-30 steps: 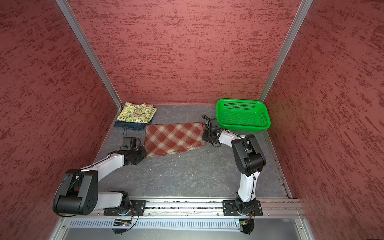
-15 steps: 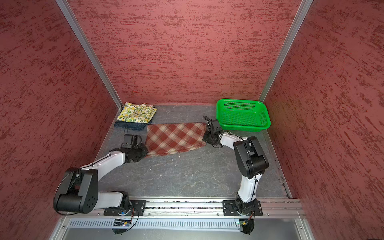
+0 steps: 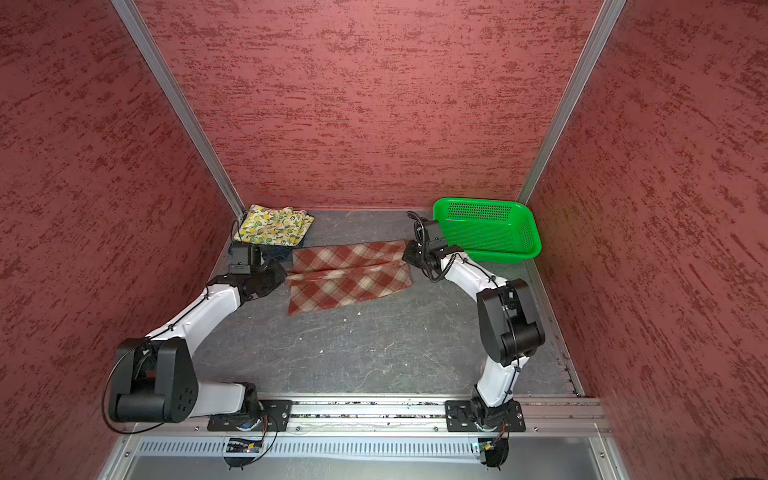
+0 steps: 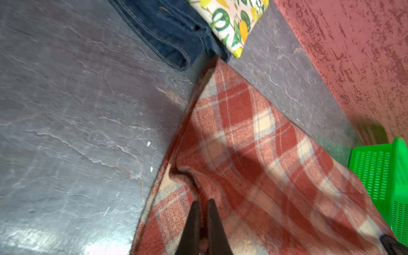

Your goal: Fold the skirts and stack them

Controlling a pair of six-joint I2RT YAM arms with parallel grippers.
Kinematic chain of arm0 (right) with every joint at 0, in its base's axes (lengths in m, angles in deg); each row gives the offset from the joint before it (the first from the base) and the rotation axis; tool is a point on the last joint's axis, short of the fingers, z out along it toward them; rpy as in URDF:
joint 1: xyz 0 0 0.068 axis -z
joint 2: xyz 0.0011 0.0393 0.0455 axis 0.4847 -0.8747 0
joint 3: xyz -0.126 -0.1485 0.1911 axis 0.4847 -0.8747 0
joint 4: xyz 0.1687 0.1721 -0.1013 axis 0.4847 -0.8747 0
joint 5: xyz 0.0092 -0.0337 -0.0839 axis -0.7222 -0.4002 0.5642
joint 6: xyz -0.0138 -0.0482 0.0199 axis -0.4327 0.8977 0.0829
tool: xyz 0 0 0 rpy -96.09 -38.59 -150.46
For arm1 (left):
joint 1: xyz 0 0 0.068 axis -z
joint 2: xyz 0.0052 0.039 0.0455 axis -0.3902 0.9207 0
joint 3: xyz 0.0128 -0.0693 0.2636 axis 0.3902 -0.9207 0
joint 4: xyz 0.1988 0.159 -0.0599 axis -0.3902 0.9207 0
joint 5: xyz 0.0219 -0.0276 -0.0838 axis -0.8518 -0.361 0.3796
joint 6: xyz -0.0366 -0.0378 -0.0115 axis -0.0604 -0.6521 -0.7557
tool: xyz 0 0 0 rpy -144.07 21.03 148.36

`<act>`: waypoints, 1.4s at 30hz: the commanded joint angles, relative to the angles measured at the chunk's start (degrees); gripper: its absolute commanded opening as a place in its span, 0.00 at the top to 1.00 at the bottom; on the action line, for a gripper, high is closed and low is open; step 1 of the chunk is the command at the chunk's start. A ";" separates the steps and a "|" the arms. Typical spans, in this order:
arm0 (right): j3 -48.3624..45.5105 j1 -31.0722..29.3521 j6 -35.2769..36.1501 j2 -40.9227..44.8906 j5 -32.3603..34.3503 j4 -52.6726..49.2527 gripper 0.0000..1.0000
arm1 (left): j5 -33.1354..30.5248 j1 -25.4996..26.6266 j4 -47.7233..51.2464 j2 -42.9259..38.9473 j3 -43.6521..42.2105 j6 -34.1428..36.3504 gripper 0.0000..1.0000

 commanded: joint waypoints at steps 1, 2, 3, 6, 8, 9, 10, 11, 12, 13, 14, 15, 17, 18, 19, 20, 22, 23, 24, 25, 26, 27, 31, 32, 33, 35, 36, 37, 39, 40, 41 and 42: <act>-3.65 0.09 -1.24 2.40 -0.31 0.34 0.95 | -1.11 -1.17 0.91 -1.23 -2.50 1.64 1.00; -5.53 -0.07 -1.74 2.75 -0.64 1.38 0.96 | -0.93 -1.25 0.44 -1.22 -3.60 1.62 1.00; -7.06 -0.26 -2.21 2.85 -0.84 2.13 0.95 | -0.78 -1.28 -0.07 -1.12 -4.47 1.54 1.00; -11.19 -0.79 -3.45 2.50 -1.64 4.29 0.95 | -0.96 -1.72 -1.47 -0.72 -7.59 1.35 1.00; -13.39 -1.32 -4.18 1.82 -2.49 5.87 0.94 | -1.27 -2.08 -2.60 -0.22 -9.32 1.36 1.00; -13.78 -1.57 -4.17 1.46 -2.43 6.00 0.93 | -1.44 -2.15 -3.01 0.13 -9.82 1.35 1.00; -14.04 -1.90 -4.09 1.04 -2.42 5.96 0.92 | -1.77 -2.08 -3.47 0.61 -10.23 1.27 1.00; -14.18 -2.10 -3.79 0.68 -2.42 5.67 0.89 | -1.71 -2.08 -3.88 1.20 -10.55 1.15 1.00; -14.12 -2.29 -3.50 0.52 -2.33 5.19 0.87 | -1.71 -2.11 -4.25 1.50 -10.78 1.23 1.00; -14.03 -2.29 -3.09 0.56 -2.04 4.56 0.81 | -1.68 -2.15 -4.63 1.95 -10.91 1.06 1.00; -14.11 -2.30 -2.69 0.76 -1.54 3.76 0.73 | -1.62 -2.09 -4.90 2.39 -10.92 1.01 1.00; -14.14 -2.35 -2.30 1.11 -0.91 3.12 0.65 | -1.66 -2.08 -5.18 2.55 -10.85 0.93 1.00; -14.10 -2.30 -1.16 2.23 0.32 1.35 0.49 | -1.55 -2.12 -5.46 2.82 -10.75 0.66 1.00; -14.14 -2.31 -0.65 2.81 0.82 0.57 0.46 | -1.54 -2.01 -5.45 2.85 -10.65 0.66 1.00; -14.24 -2.31 -0.21 3.45 1.50 -0.09 0.42 | -1.62 -2.03 -5.49 2.69 -10.64 0.66 1.00; -14.34 -2.20 0.25 4.28 2.00 -0.63 0.39 | -1.75 -2.00 -5.55 2.56 -10.63 0.57 1.00; -14.60 -2.05 0.90 5.28 2.76 -1.01 0.34 | -1.93 -1.99 -5.55 2.39 -10.59 0.57 1.00; -14.79 -1.79 1.12 5.41 2.30 -0.52 0.33 | -1.96 -1.99 -5.68 2.55 -10.74 0.65 1.00; -14.82 -1.59 1.27 5.33 1.31 0.26 0.30 | -1.97 -2.04 -5.62 2.71 -10.74 0.66 1.00; -14.81 -1.15 1.36 4.86 0.01 1.19 0.28 | -1.98 -2.02 -5.56 2.92 -10.74 0.68 1.00; -14.39 -0.86 1.52 4.19 -1.16 1.88 0.27 | -2.02 -2.06 -5.70 2.99 -10.83 0.66 1.00; -14.03 -0.73 1.83 3.50 -2.32 3.02 0.26 | -1.91 -2.07 -5.81 2.98 -11.23 0.66 1.00; -11.72 -0.43 3.48 -0.50 -4.76 5.17 0.20 | -2.13 -1.99 -5.65 2.44 -12.07 0.63 0.99; -11.25 -0.48 3.99 -1.50 -5.31 5.52 0.19 | -2.31 -1.99 -5.38 2.15 -12.12 0.58 0.93; -11.07 -0.44 4.25 -2.60 -5.88 6.31 0.18 | -2.55 -2.10 -5.10 1.70 -12.14 0.66 0.84; -10.78 -0.37 4.84 -4.58 -7.65 8.31 0.17 | -3.07 -2.00 -4.49 0.34 -12.19 0.53 0.73; -10.31 -0.37 4.88 -5.54 -8.35 8.75 0.17 | -3.90 -1.96 -4.21 -0.99 -12.49 -0.09 0.67; -9.98 -0.37 4.95 -6.43 -8.97 9.41 0.18 | -4.85 -1.80 -4.21 -3.07 -12.94 -0.69 0.60; -10.10 -0.37 4.62 -7.37 -9.33 10.91 0.21 | -6.08 -1.64 -3.49 -6.27 -12.92 -1.10 0.53; -10.31 -0.37 4.77 -7.96 -9.53 11.63 0.23 | -6.69 -1.58 -2.67 -7.30 -12.23 -1.11 0.52; -10.28 -0.45 5.04 -8.49 -9.50 12.00 0.25 | -6.99 -1.54 -2.10 -7.73 -11.54 -0.94 0.49; -10.16 -0.46 5.36 -9.18 -9.46 11.97 0.27 | -7.32 -1.43 -1.49 -7.65 -10.48 -0.47 0.46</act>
